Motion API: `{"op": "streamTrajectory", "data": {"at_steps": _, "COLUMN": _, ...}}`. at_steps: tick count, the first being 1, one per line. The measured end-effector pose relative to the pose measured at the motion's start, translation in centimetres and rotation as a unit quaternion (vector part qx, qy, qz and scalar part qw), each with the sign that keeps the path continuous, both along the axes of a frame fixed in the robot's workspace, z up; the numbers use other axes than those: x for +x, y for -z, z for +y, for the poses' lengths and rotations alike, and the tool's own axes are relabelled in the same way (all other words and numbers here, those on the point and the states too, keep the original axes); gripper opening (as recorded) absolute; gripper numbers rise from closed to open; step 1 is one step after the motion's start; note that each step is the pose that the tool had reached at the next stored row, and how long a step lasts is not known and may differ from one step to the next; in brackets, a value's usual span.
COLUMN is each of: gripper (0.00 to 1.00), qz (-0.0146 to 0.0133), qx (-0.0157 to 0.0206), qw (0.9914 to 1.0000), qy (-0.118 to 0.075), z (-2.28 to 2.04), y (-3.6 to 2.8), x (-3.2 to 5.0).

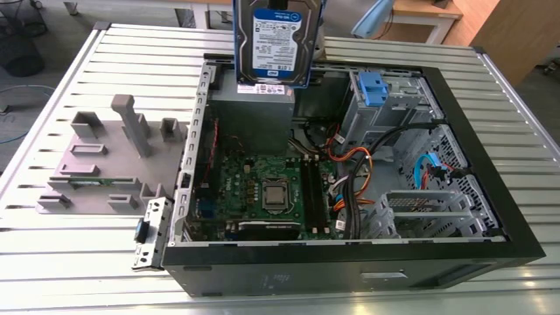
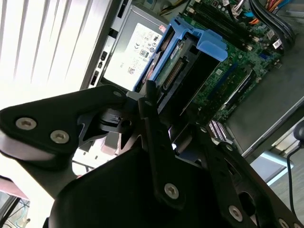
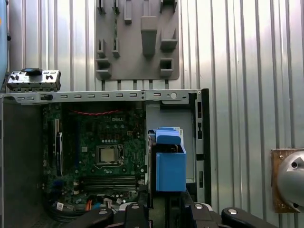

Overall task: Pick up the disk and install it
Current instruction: 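Pick up the disk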

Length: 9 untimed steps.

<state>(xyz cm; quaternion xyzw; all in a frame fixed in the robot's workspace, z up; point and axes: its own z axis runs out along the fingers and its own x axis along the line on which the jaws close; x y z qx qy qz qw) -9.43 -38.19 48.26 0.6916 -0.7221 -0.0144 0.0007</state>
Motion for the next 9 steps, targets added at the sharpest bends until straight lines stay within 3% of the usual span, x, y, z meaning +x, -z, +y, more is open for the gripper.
{"op": "streamTrajectory", "data": {"at_steps": 9, "gripper": 0.35, "qz": 0.0000, "qx": -0.0052, "qw": 0.99999, "qy": 0.000, "z": -1.13, "y": 0.00, "x": 0.00}}
